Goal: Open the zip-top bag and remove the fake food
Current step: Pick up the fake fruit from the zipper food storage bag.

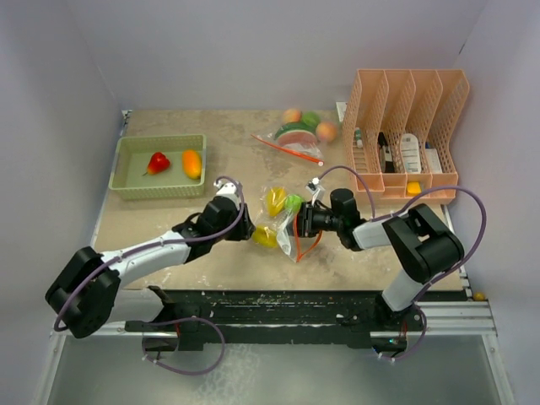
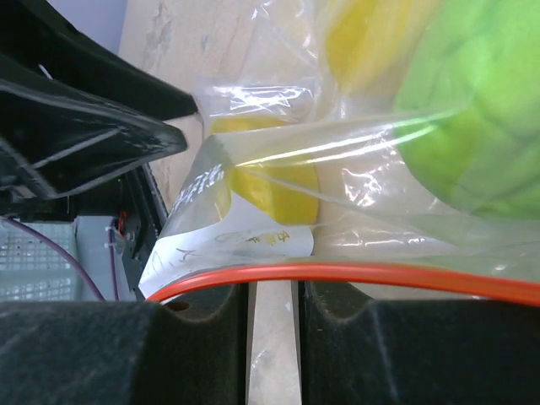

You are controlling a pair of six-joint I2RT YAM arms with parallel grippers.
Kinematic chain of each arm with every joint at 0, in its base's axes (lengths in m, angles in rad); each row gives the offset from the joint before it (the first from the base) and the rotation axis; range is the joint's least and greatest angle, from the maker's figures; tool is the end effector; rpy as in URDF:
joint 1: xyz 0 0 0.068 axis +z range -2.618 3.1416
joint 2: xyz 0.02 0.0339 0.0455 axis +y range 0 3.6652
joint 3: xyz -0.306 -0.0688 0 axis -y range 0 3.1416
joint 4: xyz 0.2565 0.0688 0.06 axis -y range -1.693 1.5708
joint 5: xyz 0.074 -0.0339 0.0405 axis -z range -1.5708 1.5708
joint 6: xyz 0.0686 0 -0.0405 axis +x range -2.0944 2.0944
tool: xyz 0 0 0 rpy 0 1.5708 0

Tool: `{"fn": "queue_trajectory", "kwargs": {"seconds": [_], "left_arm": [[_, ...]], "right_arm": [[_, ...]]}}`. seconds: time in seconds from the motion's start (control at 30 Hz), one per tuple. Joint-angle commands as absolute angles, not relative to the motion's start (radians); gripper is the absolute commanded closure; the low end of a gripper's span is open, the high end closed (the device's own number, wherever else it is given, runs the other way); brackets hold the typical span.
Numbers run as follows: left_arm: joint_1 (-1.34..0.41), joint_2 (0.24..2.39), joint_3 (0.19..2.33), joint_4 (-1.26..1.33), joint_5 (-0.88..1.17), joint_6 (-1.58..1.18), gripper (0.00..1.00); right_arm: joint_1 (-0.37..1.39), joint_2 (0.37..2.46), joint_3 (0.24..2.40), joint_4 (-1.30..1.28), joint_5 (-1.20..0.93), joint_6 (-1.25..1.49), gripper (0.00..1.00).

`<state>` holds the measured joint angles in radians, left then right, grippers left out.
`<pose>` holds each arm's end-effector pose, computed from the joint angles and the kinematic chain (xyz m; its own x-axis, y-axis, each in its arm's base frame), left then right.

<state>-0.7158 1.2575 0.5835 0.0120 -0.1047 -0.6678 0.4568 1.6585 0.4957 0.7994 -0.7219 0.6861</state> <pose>0.2128 -0.1755 0.2040 -0.7298 -0.1815 -0.6591 0.1764 0.8815 -0.4380 0.2680 0.1822 0.1621 -0.8077 0.1328 -0.5744 -0.4829 0.4097 0.7739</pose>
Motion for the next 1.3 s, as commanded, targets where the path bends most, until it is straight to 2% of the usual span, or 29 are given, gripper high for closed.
{"fn": "queue_trajectory", "kwargs": {"seconds": [0.0,0.17,0.33,0.5,0.6,0.67,0.73,0.8,0.93,1.0,1.07,1.27], "left_arm": [[-0.72,1.3,0.56,0.103,-0.097,-0.699,0.65],[-0.721,1.397,0.586,0.184,-0.074,-0.679,0.86],[-0.721,1.453,0.59,0.239,-0.038,-0.687,0.98],[-0.722,1.517,0.612,0.282,0.002,-0.69,1.0],[-0.729,1.54,0.636,0.285,0.003,-0.689,1.0],[-0.731,1.551,0.646,0.285,0.003,-0.689,1.0],[-0.732,1.561,0.653,0.286,0.003,-0.689,1.0],[-0.733,1.567,0.658,0.287,0.004,-0.69,1.0],[-0.734,1.562,0.661,0.27,-0.009,-0.686,1.0],[-0.734,1.549,0.661,0.247,-0.029,-0.682,1.0],[-0.734,1.533,0.658,0.225,-0.045,-0.678,1.0],[-0.732,1.504,0.654,0.188,-0.083,-0.672,1.0]], "right_arm": [[0.467,1.658,0.532,0.836,-0.708,0.677,0.77],[0.471,1.632,0.534,0.804,-0.699,0.666,0.76],[0.479,1.625,0.542,0.768,-0.697,0.645,0.57],[0.52,1.628,0.552,0.704,-0.661,0.604,0.36],[0.546,1.633,0.548,0.669,-0.636,0.579,0.28],[0.563,1.636,0.538,0.659,-0.622,0.571,0.27],[0.57,1.641,0.531,0.645,-0.605,0.564,0.28],[0.573,1.649,0.53,0.62,-0.58,0.551,0.35],[0.574,1.648,0.529,0.586,-0.534,0.546,0.59],[0.574,1.634,0.531,0.57,-0.529,0.548,0.67],[0.574,1.613,0.531,0.544,-0.523,0.544,0.72],[0.572,1.496,0.534,0.411,-0.452,0.52,0.78]]}}
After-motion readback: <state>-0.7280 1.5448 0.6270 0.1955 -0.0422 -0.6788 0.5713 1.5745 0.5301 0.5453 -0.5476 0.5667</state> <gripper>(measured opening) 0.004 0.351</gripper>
